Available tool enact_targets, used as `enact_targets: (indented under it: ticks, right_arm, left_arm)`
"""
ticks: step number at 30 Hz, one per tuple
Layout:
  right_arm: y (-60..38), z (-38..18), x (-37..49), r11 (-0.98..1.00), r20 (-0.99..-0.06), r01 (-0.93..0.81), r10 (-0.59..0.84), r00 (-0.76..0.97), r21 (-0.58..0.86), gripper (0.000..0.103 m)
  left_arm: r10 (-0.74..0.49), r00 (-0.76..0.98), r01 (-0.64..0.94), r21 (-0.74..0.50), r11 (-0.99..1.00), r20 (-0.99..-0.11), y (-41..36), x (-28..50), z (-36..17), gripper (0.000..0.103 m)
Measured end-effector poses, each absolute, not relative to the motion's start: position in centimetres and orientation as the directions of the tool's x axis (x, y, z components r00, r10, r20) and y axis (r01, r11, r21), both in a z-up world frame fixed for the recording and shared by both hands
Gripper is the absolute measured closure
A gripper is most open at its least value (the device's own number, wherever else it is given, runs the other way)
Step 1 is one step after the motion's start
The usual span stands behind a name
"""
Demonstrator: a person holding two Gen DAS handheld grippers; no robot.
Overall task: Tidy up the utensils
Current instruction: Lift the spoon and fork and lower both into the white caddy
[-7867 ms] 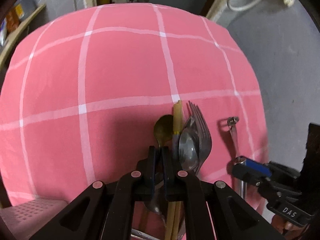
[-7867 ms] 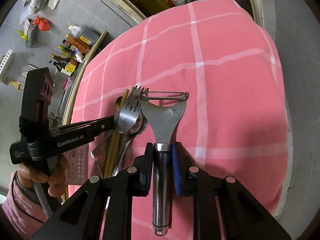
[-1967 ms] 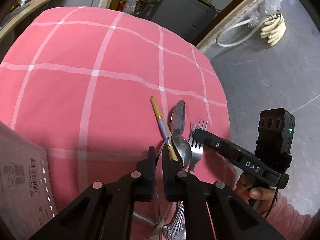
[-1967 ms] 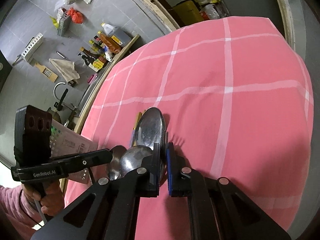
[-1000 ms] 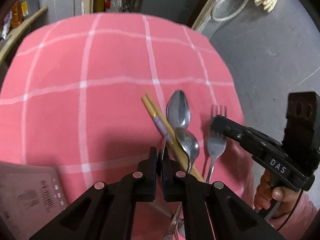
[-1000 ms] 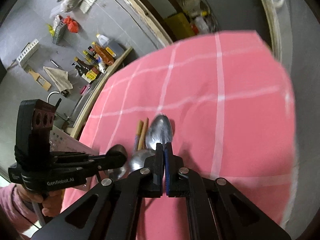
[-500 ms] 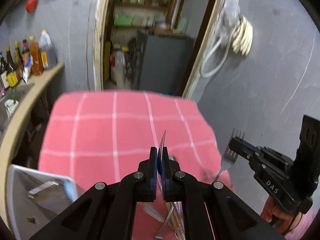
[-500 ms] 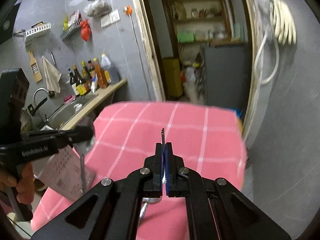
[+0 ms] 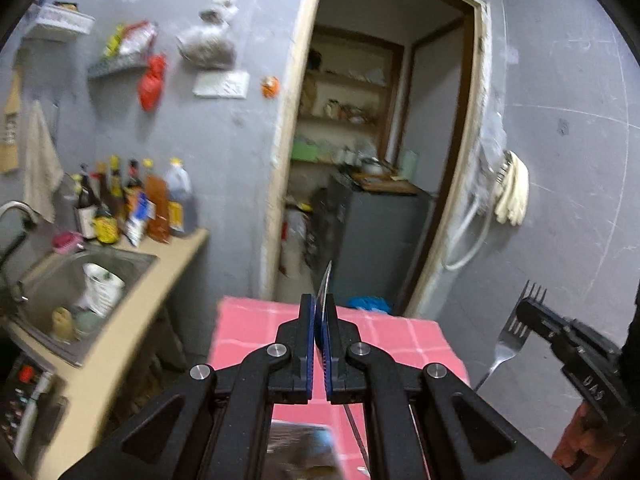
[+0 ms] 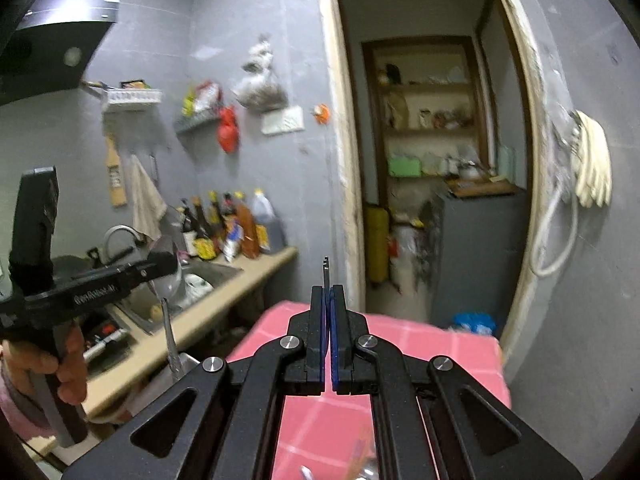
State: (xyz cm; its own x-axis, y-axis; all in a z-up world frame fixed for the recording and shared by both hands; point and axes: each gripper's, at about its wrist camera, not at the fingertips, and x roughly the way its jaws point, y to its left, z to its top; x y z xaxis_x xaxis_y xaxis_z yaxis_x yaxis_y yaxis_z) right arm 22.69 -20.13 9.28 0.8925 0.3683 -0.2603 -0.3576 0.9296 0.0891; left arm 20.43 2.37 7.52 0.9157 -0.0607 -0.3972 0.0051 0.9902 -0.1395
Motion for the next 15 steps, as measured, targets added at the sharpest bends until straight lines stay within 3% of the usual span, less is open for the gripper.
enact_targets:
  ticks: [5, 15]
  right_arm:
    - [-16.0, 8.4, 21.3, 0.915, -0.261, -0.402, 0.394, 0.881, 0.022, 0.101]
    - [-10.7, 5.3, 20.1, 0.891, -0.365, -0.446, 0.389, 0.845, -0.082, 0.101]
  left_arm:
    - [-0.015, 0.938, -0.025, -0.112, 0.993, -0.347, 4.1, 18.5, 6.8, 0.099]
    - [-0.003, 0.949, -0.017, -0.061, 0.998, -0.315, 4.1, 16.8, 3.6, 0.099]
